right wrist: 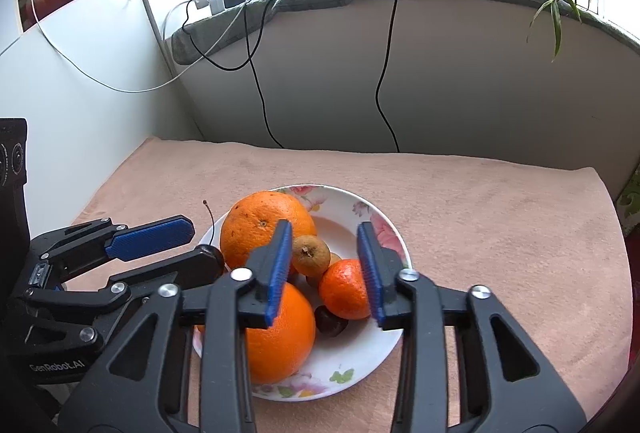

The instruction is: Organize fruits

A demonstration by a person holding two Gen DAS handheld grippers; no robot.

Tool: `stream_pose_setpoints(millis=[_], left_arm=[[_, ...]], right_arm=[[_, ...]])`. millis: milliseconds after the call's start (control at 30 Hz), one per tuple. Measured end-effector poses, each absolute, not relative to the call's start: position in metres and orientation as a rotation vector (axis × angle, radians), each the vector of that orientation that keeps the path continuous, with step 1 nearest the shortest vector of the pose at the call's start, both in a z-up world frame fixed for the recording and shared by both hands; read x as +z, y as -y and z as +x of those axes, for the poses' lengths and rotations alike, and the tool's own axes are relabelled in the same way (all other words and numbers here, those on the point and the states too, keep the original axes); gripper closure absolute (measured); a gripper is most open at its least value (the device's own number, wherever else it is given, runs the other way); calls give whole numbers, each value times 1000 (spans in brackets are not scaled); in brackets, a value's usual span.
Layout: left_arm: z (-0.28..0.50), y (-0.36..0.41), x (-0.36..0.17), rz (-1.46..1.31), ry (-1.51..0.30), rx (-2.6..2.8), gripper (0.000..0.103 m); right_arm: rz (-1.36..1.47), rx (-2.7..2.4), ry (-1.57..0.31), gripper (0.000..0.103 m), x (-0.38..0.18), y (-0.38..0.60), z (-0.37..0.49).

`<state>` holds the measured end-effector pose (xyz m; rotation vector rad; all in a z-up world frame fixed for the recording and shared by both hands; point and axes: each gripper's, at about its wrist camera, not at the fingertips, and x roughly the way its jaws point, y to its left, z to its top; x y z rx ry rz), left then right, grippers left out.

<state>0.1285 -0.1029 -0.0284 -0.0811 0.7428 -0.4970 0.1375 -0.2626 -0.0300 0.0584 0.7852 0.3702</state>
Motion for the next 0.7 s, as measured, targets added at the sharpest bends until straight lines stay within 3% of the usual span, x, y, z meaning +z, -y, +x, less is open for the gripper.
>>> stream_pose_setpoints(millis=[33,100,167,233,300,633,700], left_arm=[[127,102,-28,-80,-739,-496,60],[125,101,-26,-81,-730,-494,52],[122,99,-25,-80,-724,-491,52],[120,98,-24,-73,-720,-482,43],[117,96,-23,-68,-712,-464,36],[99,82,-14,-57,-678,-392,30],[93,78,-11,-50,-664,-374,23]], right_arm=[[61,366,-778,43,-29,263,136],[63,364,-774,43,-27,265,134],[57,359,-771,43,-24,265,132],[45,344,-764,28,-22,264,129],[41,329,-748,21,-20,265,125],[68,297,-756,20,-15,272,114],[65,294,-746,20,-13,273,109]])
